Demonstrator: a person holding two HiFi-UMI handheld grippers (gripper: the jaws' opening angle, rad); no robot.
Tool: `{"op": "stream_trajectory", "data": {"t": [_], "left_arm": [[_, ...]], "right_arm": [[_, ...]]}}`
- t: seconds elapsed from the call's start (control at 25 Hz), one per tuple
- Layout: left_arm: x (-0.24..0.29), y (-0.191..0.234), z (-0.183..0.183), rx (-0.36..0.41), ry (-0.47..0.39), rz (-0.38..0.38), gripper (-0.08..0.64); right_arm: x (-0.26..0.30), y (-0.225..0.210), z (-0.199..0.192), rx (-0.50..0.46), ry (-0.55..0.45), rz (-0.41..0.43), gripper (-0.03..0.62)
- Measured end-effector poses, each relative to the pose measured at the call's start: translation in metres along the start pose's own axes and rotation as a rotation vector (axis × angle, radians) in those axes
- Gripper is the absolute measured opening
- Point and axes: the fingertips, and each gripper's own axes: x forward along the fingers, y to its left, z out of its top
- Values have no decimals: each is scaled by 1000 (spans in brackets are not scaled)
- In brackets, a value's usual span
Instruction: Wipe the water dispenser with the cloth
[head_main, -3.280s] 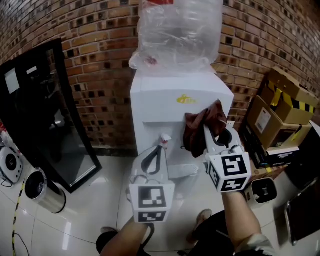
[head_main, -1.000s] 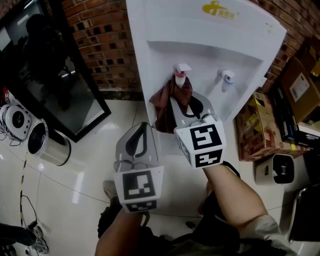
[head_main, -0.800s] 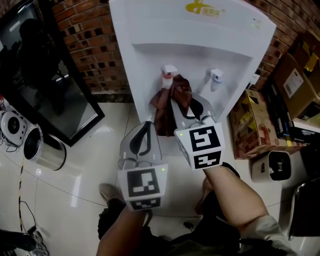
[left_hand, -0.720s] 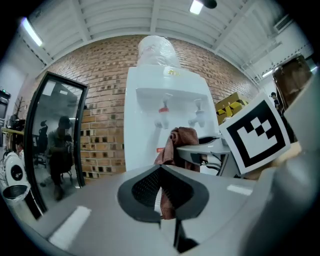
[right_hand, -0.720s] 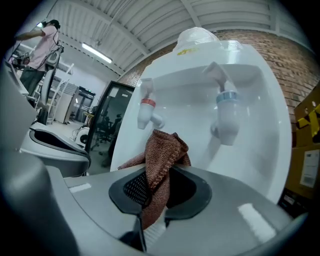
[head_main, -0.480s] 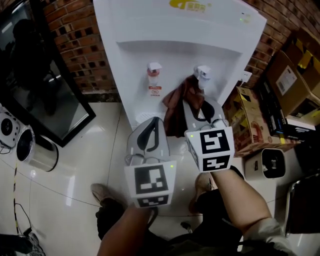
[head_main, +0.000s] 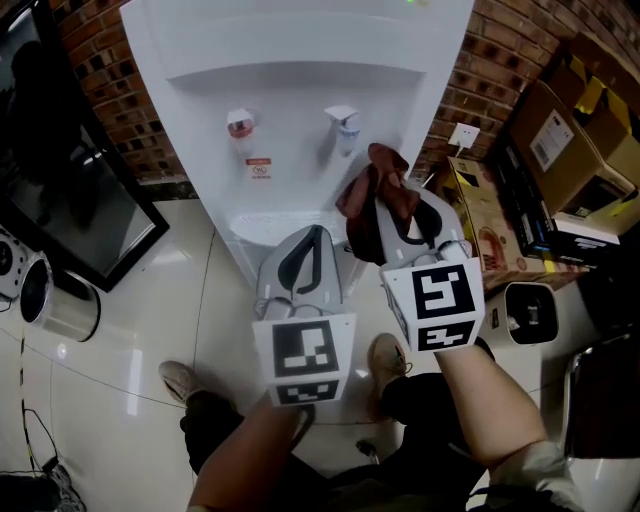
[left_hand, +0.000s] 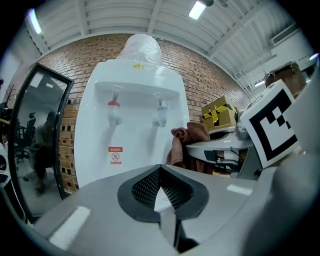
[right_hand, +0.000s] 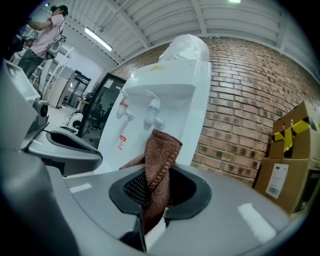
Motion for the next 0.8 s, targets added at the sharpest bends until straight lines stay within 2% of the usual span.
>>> {"op": "stream_trajectory", "data": {"t": [0.16,0.28,0.4,0.44,0.64,0.8], "left_arm": [[-1,-11,-6,12,22,-1,0],[-10,-14,0,66,34,-13,0],[-24,-7,11,151,30,-20,0],[-28,2,11,156,31,-3,0],[-45,69,8,13,56,122,0],[-62,111,14,-11,34,213,0]], "right_arm": [[-7,-11,-15,-24,36,-2,84],[-11,-15,-23,-5,52,18,84],[-17,-8,-6,53,7,59,85],[-18,-2,4,63,-18,76,86],[-7,69,27,36,-78,232,86],[7,139,34,1,-103,385,87]]}}
